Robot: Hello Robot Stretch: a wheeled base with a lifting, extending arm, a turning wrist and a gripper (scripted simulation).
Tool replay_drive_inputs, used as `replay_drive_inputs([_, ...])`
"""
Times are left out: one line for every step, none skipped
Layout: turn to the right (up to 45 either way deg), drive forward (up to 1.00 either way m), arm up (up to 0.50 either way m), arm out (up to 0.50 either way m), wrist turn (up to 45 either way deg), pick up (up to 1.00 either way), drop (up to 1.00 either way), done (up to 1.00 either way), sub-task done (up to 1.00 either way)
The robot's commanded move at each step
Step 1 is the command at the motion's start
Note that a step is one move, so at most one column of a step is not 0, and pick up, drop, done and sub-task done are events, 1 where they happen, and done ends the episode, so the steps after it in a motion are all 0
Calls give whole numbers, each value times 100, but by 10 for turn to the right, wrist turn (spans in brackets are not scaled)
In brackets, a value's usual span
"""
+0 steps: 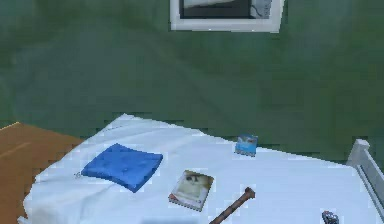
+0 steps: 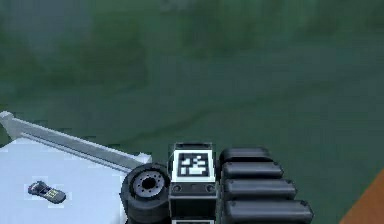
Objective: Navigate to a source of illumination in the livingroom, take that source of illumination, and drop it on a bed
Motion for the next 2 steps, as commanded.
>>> replay_drive_inputs([210,0,0,0,0,0,0,0,0])
replay_drive_inputs([0,20,0,0,0,0,0,0,0])
